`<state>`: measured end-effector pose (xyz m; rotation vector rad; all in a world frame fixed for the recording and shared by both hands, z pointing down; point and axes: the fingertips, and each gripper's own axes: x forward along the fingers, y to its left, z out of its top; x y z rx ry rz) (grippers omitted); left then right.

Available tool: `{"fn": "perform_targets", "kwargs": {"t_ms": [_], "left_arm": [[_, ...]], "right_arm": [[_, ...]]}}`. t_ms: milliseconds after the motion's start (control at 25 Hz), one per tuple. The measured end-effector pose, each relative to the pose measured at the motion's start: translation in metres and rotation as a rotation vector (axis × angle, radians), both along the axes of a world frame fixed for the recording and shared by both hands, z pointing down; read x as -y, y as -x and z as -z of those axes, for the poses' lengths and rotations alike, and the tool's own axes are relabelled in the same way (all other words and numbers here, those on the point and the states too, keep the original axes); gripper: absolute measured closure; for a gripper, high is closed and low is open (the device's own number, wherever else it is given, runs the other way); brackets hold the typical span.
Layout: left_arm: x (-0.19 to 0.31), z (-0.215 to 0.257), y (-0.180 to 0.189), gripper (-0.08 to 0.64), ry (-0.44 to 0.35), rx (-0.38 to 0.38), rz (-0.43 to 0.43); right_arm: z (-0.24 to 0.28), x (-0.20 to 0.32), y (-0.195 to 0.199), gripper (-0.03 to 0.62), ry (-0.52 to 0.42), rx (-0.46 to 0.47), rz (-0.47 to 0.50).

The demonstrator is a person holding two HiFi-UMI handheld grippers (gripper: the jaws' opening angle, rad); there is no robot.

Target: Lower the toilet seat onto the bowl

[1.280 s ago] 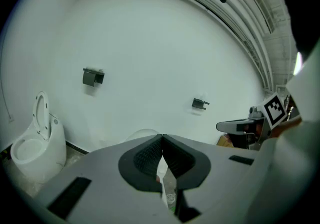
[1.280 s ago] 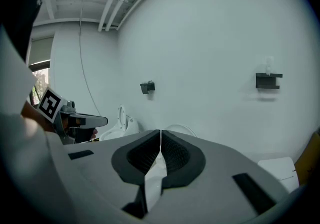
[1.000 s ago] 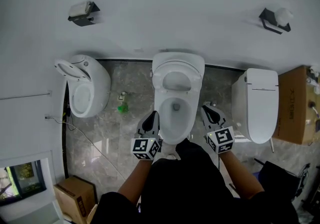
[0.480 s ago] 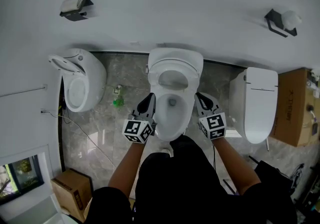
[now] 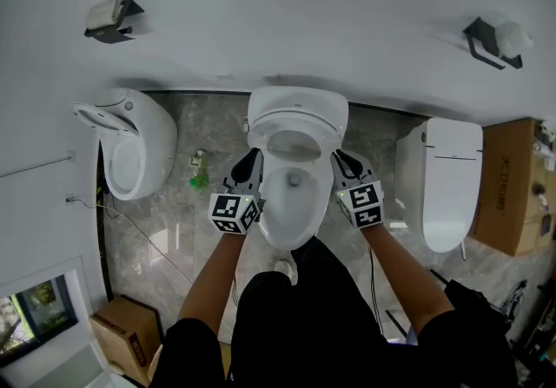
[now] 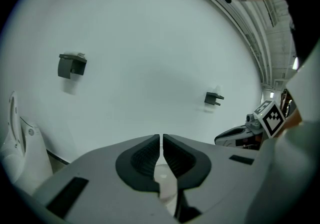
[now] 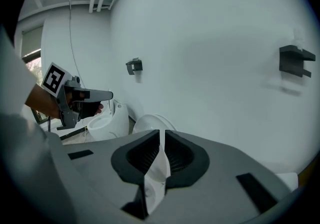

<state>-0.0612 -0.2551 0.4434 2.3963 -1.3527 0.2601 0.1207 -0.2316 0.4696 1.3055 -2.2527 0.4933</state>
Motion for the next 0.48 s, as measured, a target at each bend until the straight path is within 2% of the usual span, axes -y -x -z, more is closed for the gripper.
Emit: {"fn": "perform_targets", "kwargs": {"t_ms": [80, 200, 360, 440, 480], "left_arm": [[0.013, -0.011, -0.005, 0.523, 0.01, 0.017, -0.024], [0.027, -0.026, -0.01, 0.453, 0.04, 0.034, -0.063], [0.04, -0.04, -0.01, 0.439, 0.073, 0.06, -0.072], [0.046, -0.052, -0.012, 0.431, 0.091, 0.094, -0.086], [0.05, -0.059, -0.014, 0.431, 0.097, 0.111, -0.093]], "right_arm": [[-0.008, 0.011, -0.002, 0.558, 0.006, -0.007, 0.004], [-0.021, 0.022, -0.005, 0.558, 0.018, -0.028, 0.006], [-0.037, 0.028, -0.004, 0.551, 0.046, -0.042, 0.004], [-0.042, 0.032, -0.001, 0.531, 0.058, -0.04, 0.014], [-0.045, 0.035, 0.001, 0.492, 0.065, -0.04, 0.021]]}}
